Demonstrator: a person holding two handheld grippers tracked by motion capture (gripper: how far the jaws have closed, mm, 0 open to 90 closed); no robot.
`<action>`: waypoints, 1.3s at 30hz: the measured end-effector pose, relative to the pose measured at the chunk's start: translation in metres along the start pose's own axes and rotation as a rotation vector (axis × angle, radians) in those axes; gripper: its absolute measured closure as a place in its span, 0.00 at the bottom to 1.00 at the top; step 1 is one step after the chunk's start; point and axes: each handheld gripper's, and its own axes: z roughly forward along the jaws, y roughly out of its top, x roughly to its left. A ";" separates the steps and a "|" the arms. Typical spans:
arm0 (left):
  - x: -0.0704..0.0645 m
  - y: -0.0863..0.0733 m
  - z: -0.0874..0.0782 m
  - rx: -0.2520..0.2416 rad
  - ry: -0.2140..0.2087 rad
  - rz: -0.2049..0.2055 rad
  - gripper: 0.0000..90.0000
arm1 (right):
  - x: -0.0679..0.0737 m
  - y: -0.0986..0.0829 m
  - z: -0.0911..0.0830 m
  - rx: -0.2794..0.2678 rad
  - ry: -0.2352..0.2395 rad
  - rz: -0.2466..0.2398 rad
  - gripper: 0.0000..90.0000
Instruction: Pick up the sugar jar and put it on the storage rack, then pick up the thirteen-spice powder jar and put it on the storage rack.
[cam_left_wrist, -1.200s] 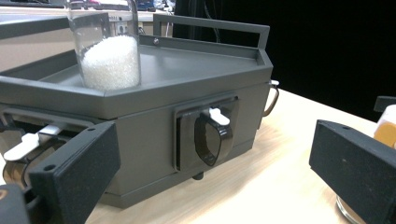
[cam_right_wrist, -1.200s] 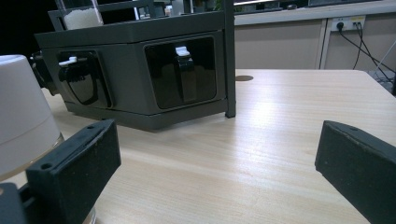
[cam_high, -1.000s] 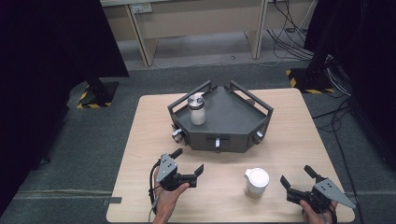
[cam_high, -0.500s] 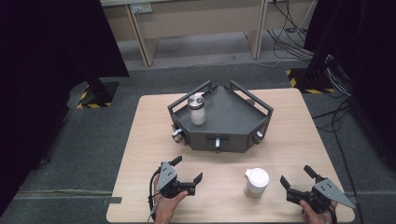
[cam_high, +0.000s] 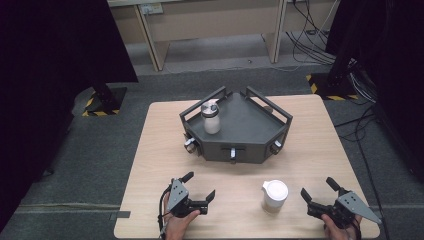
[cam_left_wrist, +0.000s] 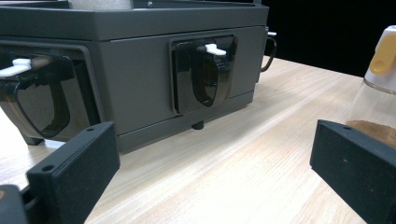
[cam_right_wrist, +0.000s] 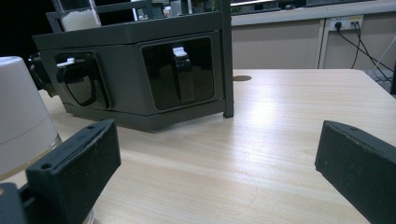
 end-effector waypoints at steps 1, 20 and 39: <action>0.000 -0.001 -0.001 -0.001 0.001 0.000 0.01 | 0.000 0.000 0.000 0.000 -0.001 0.001 0.00; 0.000 -0.010 -0.012 -0.004 0.027 -0.002 0.01 | 0.001 0.000 -0.001 -0.001 0.004 -0.009 0.00; 0.000 -0.010 -0.013 -0.007 0.032 -0.011 0.01 | 0.001 0.000 -0.002 -0.002 0.004 -0.012 0.00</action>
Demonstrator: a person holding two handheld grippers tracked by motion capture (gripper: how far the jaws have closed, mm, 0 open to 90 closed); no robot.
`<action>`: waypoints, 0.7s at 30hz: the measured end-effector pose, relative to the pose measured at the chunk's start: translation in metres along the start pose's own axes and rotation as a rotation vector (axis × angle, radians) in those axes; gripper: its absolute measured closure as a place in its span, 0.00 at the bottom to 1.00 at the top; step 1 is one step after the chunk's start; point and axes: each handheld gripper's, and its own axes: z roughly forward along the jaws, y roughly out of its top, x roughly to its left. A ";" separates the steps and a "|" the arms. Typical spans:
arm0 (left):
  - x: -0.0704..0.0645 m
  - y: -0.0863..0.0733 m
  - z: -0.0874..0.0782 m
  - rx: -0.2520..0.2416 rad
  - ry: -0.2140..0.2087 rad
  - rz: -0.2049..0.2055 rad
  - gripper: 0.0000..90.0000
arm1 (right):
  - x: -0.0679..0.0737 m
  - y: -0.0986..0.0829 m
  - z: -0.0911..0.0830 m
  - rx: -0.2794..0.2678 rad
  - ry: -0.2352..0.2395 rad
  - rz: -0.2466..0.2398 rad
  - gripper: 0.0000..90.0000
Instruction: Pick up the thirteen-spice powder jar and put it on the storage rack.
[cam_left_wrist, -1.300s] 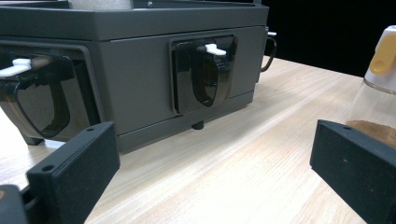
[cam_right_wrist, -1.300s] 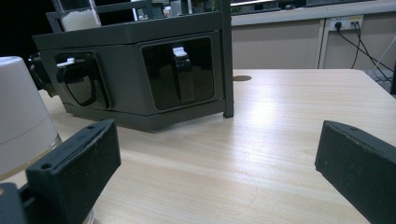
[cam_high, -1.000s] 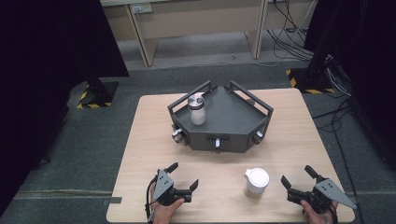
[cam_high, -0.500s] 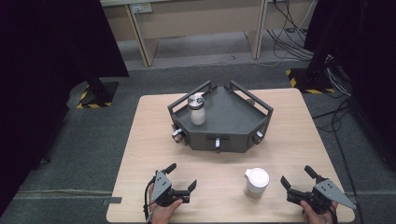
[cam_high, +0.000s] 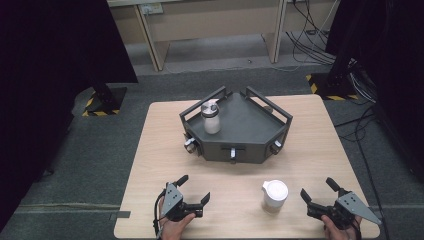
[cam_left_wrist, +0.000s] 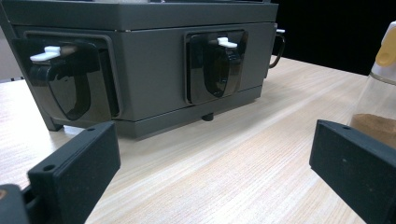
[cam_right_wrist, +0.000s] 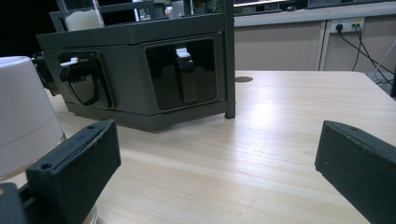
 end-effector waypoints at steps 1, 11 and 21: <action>0.000 0.000 0.000 0.001 -0.001 -0.002 0.01 | 0.000 0.000 0.000 0.000 0.000 0.000 0.00; 0.002 -0.002 -0.002 -0.008 0.000 -0.024 0.01 | -0.001 0.000 0.001 -0.002 0.009 -0.001 0.00; 0.002 -0.002 -0.003 -0.009 -0.001 -0.020 0.01 | 0.002 0.001 -0.001 -0.001 0.020 -0.017 0.00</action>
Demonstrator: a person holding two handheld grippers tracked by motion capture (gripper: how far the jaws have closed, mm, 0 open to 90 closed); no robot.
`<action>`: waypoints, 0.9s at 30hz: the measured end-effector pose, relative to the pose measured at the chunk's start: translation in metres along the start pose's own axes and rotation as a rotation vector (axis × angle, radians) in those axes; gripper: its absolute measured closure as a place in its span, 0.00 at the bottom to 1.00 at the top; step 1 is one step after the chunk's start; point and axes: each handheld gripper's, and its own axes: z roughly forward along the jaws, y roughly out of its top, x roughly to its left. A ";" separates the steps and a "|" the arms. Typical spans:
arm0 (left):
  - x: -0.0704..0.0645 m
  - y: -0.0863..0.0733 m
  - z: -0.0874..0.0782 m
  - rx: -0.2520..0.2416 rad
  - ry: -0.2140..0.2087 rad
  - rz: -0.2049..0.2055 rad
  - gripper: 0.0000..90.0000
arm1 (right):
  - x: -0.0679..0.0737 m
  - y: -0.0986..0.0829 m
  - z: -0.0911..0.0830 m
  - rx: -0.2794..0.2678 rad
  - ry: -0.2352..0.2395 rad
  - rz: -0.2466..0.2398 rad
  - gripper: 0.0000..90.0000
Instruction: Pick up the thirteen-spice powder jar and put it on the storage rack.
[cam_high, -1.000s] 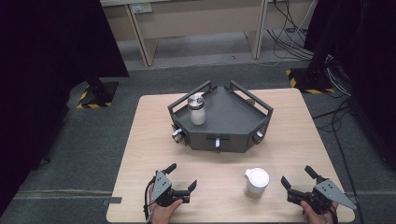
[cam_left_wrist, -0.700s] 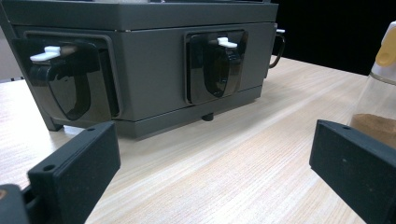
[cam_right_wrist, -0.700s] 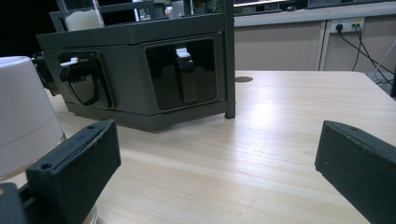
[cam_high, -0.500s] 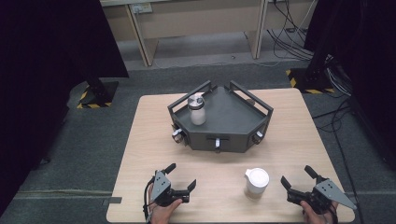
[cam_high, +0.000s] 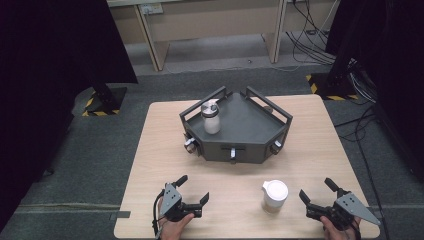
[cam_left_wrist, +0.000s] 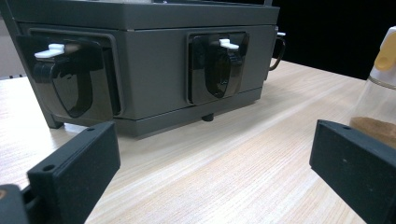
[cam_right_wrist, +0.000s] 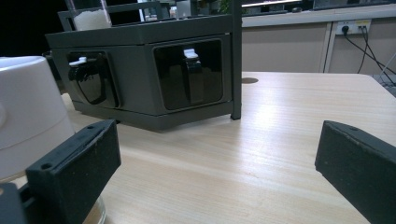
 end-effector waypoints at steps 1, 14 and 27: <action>0.000 0.000 0.000 0.000 0.000 0.001 0.01 | 0.001 0.000 0.000 0.001 0.002 -0.004 0.00; 0.000 0.000 0.000 0.001 0.001 0.001 0.01 | 0.006 0.002 -0.005 0.003 0.050 -0.044 0.00; 0.000 -0.001 -0.001 0.000 0.005 0.000 0.01 | 0.012 0.002 -0.023 -0.003 0.094 -0.064 0.00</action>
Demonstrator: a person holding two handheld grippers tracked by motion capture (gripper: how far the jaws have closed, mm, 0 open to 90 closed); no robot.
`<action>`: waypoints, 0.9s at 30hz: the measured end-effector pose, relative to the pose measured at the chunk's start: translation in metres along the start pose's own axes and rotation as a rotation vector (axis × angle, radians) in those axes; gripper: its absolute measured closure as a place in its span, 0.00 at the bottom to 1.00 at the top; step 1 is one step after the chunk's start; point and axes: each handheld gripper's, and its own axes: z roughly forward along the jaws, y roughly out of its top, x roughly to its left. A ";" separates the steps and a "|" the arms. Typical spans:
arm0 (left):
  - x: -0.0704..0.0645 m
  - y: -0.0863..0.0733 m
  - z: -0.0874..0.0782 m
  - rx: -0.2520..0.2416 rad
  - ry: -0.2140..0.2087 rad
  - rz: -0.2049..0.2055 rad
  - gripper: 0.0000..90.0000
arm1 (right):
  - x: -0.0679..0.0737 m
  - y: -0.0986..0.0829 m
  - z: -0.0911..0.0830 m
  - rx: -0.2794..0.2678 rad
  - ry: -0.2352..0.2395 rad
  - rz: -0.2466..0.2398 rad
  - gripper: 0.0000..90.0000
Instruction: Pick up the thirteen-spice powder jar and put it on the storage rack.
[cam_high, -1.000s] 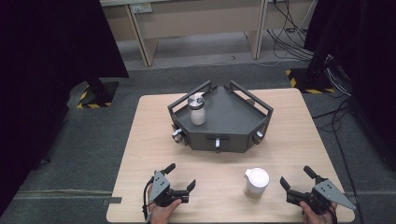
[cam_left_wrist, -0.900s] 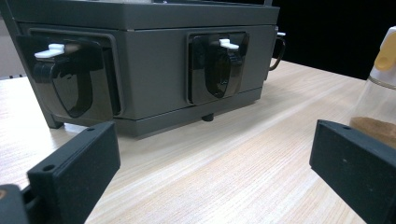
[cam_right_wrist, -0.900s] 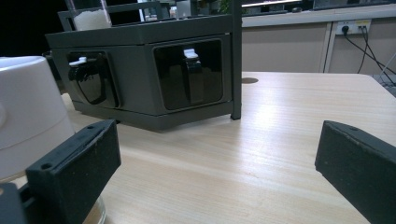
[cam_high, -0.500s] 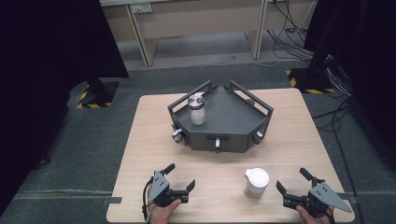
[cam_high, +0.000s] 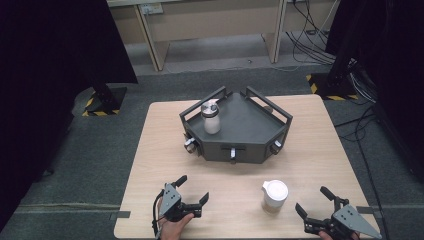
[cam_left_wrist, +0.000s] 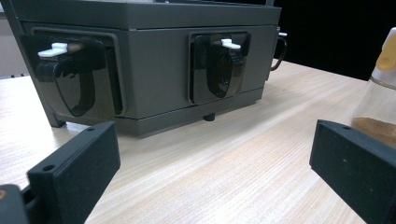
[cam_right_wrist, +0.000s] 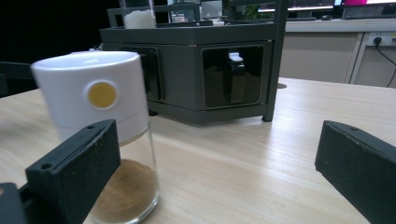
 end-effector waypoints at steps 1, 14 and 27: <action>0.000 0.000 0.000 0.000 0.000 0.000 0.01 | 0.001 0.000 -0.002 -0.001 0.004 0.000 0.00; 0.000 -0.001 0.000 -0.001 0.004 -0.006 0.01 | 0.013 0.002 -0.005 0.008 0.081 -0.045 0.00; -0.001 -0.001 0.001 0.002 0.005 -0.005 0.01 | 0.023 0.006 0.004 0.023 0.113 -0.071 0.00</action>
